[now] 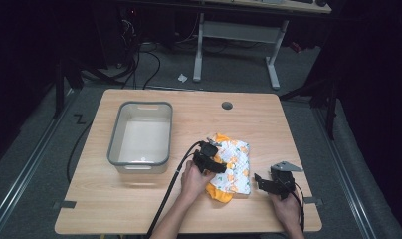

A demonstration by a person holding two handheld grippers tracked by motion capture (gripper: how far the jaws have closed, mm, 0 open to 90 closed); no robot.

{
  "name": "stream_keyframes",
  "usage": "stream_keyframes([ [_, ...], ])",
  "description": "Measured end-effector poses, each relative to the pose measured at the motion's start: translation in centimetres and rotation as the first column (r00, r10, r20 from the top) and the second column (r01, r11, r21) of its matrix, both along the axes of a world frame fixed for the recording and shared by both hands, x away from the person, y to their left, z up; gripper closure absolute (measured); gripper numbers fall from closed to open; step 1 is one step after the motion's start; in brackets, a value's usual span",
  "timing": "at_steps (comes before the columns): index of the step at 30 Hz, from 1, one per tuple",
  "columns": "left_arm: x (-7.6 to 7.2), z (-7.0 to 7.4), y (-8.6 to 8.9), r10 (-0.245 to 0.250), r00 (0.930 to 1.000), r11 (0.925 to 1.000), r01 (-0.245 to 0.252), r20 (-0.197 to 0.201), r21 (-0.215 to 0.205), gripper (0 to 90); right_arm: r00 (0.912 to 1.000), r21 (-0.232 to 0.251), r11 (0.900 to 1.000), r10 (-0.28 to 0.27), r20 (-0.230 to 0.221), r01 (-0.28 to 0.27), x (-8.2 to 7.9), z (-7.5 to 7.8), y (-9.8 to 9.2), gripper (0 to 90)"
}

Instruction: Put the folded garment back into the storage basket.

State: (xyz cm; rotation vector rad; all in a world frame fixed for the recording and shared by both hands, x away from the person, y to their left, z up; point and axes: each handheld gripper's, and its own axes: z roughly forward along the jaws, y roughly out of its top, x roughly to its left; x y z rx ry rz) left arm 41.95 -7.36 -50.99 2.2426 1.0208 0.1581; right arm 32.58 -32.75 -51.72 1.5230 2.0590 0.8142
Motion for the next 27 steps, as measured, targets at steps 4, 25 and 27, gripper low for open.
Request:
stream_keyframes([
  [4,-0.3,0.0,-0.2,-0.011,0.9996,0.9997,0.01,0.026,0.024,32.6,1.0,0.0,1.0,0.0,0.0,0.0,0.0,0.0,0.0,27.4],
  [25,-0.6,0.8,0.5,-0.091,0.9948,0.9874,0.084,-0.046,-0.134,75.0,1.0,0.0,1.0,0.008,-0.001,-0.008,0.0,0.0,0.0,26.8],
  [27,-1.0,1.6,1.0,-0.1,0.9948,0.9841,0.096,-0.02,-0.149,75.2,1.0,0.001,1.0,0.007,-0.001,-0.007,0.0,0.0,0.0,26.8],
])
